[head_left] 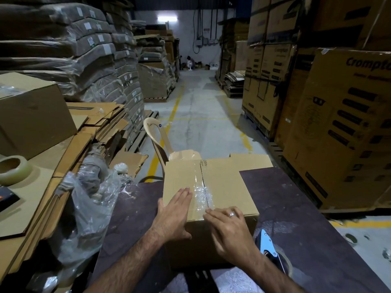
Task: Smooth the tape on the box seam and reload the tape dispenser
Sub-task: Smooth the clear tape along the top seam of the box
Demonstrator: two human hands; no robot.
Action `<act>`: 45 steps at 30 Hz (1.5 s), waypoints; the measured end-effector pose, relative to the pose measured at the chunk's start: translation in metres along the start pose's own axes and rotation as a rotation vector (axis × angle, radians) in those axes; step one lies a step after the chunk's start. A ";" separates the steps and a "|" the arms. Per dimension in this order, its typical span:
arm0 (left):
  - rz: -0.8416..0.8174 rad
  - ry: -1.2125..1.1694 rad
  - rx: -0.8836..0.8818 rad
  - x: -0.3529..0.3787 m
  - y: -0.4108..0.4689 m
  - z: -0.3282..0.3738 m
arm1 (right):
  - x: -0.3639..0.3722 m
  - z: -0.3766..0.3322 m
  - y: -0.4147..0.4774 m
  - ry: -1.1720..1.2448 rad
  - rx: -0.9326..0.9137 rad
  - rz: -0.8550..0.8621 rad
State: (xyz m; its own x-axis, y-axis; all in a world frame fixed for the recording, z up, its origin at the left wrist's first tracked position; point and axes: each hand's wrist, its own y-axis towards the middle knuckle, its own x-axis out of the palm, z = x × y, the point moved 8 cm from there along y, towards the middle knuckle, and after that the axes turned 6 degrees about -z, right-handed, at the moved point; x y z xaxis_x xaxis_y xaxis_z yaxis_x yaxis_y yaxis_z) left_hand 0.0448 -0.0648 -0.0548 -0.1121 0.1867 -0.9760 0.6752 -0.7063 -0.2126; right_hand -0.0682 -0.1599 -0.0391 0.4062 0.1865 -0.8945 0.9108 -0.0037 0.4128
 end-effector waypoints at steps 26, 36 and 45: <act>0.017 0.000 -0.002 0.000 -0.002 0.001 | 0.001 -0.010 0.031 -0.054 0.049 -0.318; 0.017 -0.006 0.000 -0.003 -0.002 0.000 | 0.008 -0.019 0.034 -0.044 -0.040 -0.362; -0.006 -0.008 -0.005 -0.003 -0.003 -0.001 | 0.018 0.002 0.071 -0.080 0.052 -0.486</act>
State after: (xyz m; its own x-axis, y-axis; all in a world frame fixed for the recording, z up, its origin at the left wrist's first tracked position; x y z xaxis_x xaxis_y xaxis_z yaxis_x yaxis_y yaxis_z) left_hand 0.0439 -0.0632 -0.0511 -0.1217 0.1855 -0.9751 0.6781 -0.7018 -0.2181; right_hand 0.0036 -0.1586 -0.0259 -0.0636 0.1024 -0.9927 0.9979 0.0157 -0.0623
